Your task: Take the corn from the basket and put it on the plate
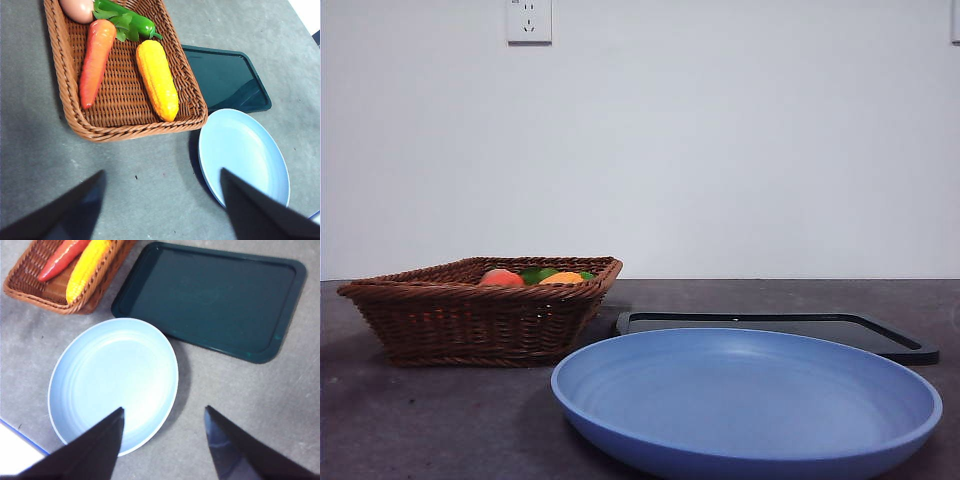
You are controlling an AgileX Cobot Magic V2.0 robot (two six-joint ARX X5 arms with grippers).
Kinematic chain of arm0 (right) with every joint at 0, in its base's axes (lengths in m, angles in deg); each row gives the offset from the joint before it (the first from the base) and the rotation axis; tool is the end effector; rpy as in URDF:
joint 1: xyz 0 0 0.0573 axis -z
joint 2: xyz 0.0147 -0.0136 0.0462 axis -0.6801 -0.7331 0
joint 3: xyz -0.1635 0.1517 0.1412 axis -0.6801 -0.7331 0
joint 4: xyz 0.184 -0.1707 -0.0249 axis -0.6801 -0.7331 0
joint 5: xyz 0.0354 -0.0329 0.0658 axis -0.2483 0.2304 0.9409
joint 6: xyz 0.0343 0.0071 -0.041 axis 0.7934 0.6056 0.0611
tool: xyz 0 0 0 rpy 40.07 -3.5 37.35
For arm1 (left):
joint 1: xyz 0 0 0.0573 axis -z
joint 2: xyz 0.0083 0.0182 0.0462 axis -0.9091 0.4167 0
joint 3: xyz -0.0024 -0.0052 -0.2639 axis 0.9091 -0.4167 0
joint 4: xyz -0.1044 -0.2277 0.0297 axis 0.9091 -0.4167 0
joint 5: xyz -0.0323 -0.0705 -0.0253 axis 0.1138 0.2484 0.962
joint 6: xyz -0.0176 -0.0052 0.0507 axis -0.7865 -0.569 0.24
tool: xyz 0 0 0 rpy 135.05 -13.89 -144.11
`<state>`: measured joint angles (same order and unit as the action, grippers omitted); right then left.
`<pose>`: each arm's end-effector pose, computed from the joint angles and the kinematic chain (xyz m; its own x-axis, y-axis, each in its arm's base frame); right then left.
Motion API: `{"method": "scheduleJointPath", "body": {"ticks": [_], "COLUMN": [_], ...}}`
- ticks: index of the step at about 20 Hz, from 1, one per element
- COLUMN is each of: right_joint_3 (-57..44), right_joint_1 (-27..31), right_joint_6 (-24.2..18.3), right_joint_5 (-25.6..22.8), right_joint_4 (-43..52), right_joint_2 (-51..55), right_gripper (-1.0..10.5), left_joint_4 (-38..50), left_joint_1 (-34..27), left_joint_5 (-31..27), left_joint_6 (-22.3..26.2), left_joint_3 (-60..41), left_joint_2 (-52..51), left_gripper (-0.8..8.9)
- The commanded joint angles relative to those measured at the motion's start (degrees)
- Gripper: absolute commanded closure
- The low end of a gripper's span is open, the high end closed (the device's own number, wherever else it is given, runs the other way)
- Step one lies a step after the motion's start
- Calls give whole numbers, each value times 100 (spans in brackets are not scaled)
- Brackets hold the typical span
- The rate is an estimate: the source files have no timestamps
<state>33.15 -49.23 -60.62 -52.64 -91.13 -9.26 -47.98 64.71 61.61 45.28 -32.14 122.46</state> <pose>0.1233 0.0270 0.2887 0.5488 0.5175 -0.6565 -0.4171 0.8501 0.3214 0.1117 -0.0145 0.2735 0.6626 -0.5379 -0.5211 0.3341 0.8350 -0.4372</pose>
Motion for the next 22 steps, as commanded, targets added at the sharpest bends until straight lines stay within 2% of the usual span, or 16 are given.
{"method": "scheduleJointPath", "body": {"ticks": [1,6,16,22], "right_joint_3": [98,98,98,98], "right_joint_1": [-20,-267,-758,-977], "right_joint_6": [63,63,59,59], "right_joint_5": [-44,-39,-42,-37], "right_joint_4": [24,184,1141,1679], "right_joint_2": [-208,-938,-3136,-4118], "right_gripper": [667,667,667,667], "left_joint_4": [87,90,90,90], "left_joint_1": [4,4,4,4], "left_joint_5": [39,39,39,39], "left_joint_6": [28,26,26,28], "left_joint_3": [127,127,127,127], "left_joint_2": [37,37,37,37], "left_gripper": [408,409,409,409]}}
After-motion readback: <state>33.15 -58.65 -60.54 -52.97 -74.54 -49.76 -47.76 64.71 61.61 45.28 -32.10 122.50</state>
